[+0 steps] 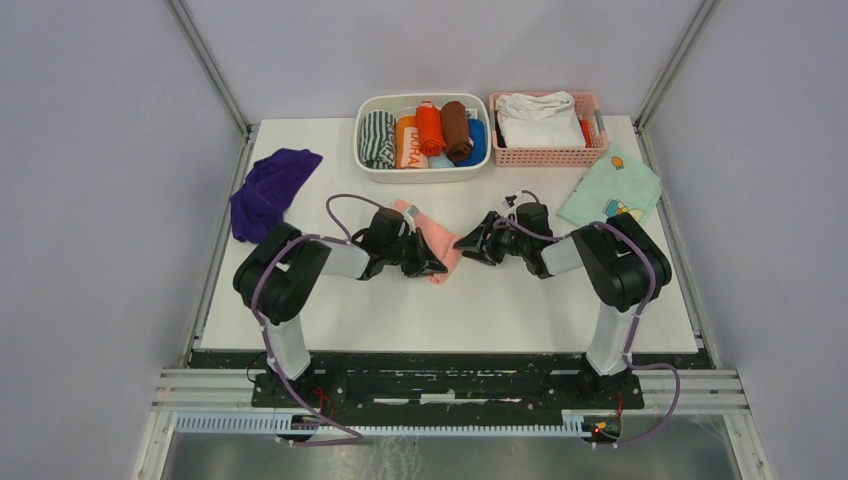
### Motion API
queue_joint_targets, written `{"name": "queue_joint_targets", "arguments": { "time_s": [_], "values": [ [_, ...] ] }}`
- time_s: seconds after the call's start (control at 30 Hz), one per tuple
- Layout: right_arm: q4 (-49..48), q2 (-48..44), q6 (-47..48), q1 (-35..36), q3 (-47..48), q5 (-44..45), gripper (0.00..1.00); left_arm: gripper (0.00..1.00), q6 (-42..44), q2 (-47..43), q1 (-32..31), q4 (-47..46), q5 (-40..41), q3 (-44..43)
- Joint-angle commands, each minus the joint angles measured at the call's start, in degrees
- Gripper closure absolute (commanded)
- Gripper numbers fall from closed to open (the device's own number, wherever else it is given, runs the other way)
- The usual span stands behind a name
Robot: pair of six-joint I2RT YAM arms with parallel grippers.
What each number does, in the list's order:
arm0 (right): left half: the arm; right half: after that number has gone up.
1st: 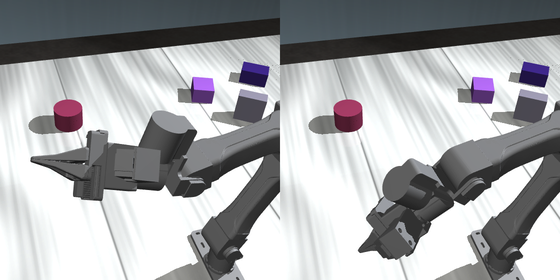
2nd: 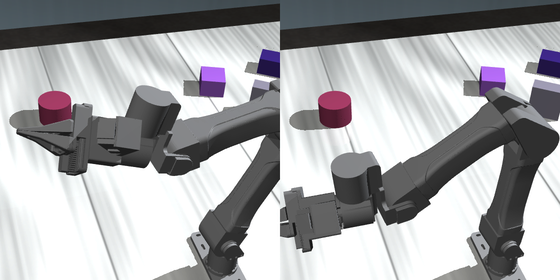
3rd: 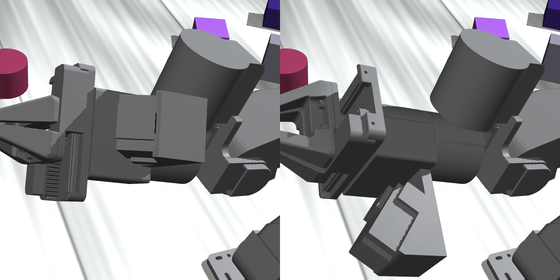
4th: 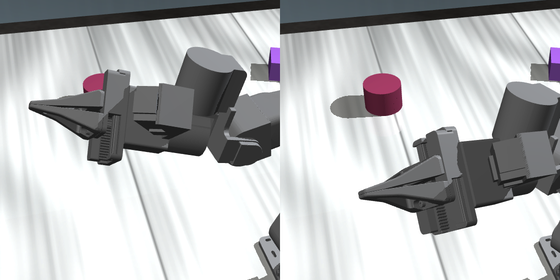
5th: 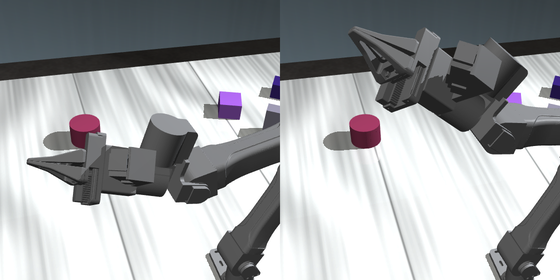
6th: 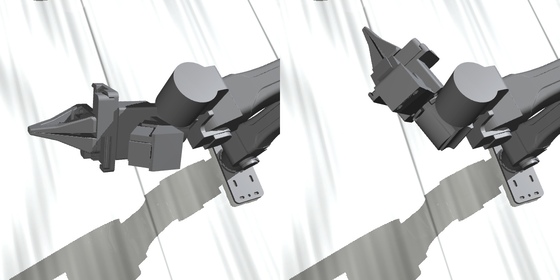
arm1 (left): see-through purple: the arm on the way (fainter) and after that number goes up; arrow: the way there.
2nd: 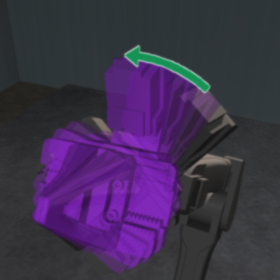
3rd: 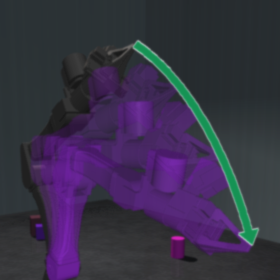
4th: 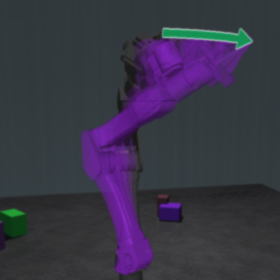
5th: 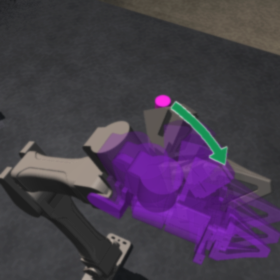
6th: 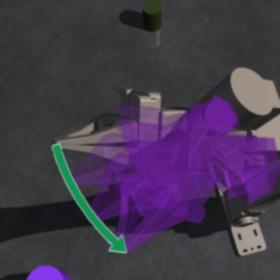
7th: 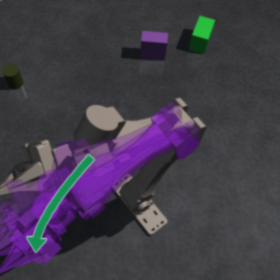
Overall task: Roll the towels
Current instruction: Roll the towel at the center of the board.
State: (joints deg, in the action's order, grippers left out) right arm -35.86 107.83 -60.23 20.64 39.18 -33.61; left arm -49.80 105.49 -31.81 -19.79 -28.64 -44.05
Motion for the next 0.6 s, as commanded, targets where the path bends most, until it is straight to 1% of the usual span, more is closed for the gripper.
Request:
{"name": "queue_joint_targets", "arguments": {
  "time_s": [0.0,0.2,0.27,0.47,0.57],
  "values": [
    [-5.1,2.0,-0.4,0.4,0.5,0.2,0.45,0.96,-0.6,2.6,0.6,5.0,3.0,-0.9],
    [-2.5,4.3,0.5,0.4,1.0,2.0,0.45,0.95,-0.4,3.5,0.6,6.0,3.0,-1.5],
    [-2.4,4.7,0.8,0.5,0.9,2.1,0.43,0.95,-0.3,3.6,0.6,6.4,3.1,-1.7],
    [-7.1,6.3,-1.2,0.5,1.2,1.2,0.38,0.94,-0.2,3.9,0.6,6.6,3.2,-1.8],
    [-6.3,6.7,-1.4,0.5,1.6,2.0,0.39,0.95,-0.3,3.9,0.7,6.6,3.3,-1.8]
  ]
}}
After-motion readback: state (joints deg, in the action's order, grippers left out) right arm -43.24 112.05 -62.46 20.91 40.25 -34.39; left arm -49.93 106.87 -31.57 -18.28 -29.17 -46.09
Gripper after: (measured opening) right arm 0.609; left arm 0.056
